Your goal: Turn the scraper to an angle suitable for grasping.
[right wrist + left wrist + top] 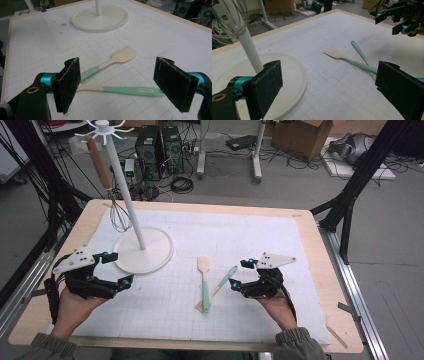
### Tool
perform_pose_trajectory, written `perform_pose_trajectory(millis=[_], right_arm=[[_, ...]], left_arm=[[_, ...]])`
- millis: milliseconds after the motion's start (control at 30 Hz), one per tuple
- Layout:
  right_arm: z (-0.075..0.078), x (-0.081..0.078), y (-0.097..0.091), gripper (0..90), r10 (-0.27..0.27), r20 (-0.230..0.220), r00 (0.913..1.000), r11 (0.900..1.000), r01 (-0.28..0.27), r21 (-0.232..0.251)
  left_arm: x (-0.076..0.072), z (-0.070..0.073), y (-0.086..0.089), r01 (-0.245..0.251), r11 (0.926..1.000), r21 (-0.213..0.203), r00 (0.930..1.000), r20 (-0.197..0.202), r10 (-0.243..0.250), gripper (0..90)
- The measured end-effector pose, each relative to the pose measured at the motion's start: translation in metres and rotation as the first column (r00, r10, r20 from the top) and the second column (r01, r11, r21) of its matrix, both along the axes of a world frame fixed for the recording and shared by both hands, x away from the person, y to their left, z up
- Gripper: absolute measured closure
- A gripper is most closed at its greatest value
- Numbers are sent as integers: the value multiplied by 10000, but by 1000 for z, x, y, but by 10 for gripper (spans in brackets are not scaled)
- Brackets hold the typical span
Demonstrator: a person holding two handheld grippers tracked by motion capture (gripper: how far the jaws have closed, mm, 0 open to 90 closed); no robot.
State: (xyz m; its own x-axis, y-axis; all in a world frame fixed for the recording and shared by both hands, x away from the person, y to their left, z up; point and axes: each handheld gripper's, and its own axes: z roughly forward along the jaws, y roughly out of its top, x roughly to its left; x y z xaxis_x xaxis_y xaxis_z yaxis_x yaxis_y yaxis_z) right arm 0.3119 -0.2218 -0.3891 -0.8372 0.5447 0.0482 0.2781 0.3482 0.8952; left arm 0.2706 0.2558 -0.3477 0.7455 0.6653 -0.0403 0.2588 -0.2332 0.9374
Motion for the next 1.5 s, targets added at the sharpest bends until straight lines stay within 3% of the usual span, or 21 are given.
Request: perform_pose_trajectory(millis=[333,500,1100,1500], right_arm=[[0,0,2,246,28,-14,10000,9999,-29,-124],[-2,1,4,281,22,-79,10000,9998,-23,-218],[-15,6,21,641,546,-557,9970,9954,-588,-760],[-25,8,37,869,1162,-886,9893,9877,-1245,-946]], left_arm=[[-4,-21,-3,49,10000,41,10000,61,-49,66],[-4,-26,-4,104,9999,61,9999,57,-104,66],[-5,-37,-5,-99,9996,269,9997,206,93,64],[-8,-40,-7,-92,9996,281,9995,296,84,64]])
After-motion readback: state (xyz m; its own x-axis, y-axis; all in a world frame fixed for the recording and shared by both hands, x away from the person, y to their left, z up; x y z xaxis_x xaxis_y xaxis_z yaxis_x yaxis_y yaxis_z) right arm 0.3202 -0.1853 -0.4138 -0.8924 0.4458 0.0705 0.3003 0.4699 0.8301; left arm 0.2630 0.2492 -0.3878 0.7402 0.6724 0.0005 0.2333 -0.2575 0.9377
